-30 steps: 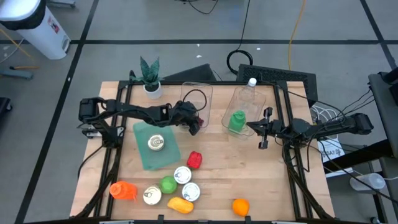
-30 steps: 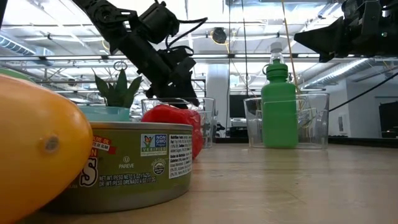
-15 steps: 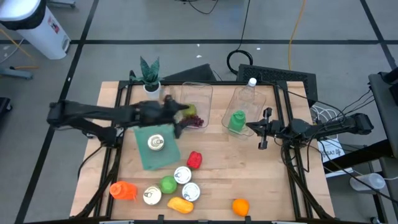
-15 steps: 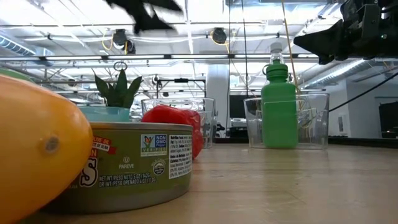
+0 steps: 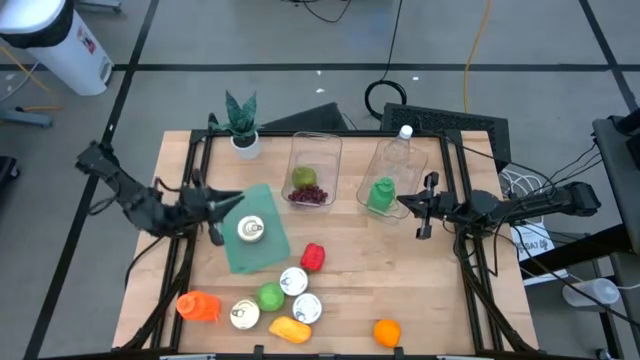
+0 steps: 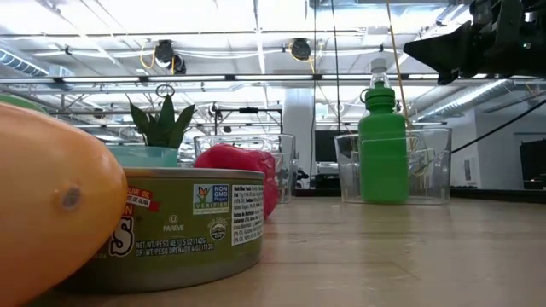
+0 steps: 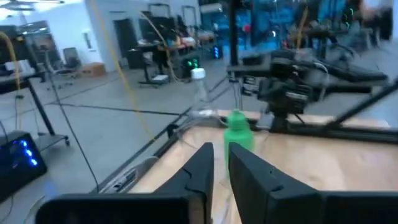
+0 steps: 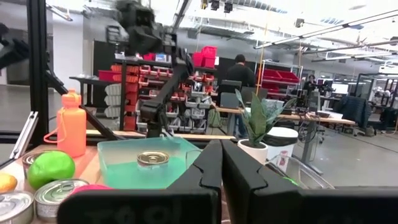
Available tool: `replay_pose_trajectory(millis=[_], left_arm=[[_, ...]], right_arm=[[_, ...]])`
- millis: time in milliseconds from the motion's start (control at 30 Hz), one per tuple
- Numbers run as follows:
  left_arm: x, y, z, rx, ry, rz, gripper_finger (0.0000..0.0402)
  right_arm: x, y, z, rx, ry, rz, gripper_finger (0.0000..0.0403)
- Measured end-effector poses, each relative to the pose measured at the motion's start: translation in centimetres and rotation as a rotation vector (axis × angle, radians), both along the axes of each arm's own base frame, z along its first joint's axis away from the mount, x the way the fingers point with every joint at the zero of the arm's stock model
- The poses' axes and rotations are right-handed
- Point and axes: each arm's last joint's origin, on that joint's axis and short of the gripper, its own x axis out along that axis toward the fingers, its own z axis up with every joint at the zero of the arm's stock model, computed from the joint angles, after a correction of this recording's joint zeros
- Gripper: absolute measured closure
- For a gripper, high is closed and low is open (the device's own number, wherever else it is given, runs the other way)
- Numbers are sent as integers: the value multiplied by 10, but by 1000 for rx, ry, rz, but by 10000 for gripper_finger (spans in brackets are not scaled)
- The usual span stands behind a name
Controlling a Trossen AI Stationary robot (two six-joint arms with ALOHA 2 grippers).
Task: Pick & Place Food Item
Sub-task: Put the bottom green tuna can into the green bin
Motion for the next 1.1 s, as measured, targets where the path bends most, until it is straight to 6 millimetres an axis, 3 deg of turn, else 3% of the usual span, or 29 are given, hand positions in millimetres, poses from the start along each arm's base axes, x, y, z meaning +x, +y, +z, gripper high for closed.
replay_pose_trajectory(millis=[267,367,533,800,1100], left_arm=[[-5,31,-45,24,-187,-269,352],[-2,43,-57,37,-284,-286,352],[-1,59,-79,13,-255,-230,352],[-12,62,-104,144,-396,-303,352],[-13,66,-133,66,-326,-303,352]], right_arm=[[1,0,-1,3,13,2,403],[1,0,-2,7,18,3,403],[1,0,-2,6,22,3,403],[2,0,-3,7,24,5,403],[2,0,-3,22,25,10,403]])
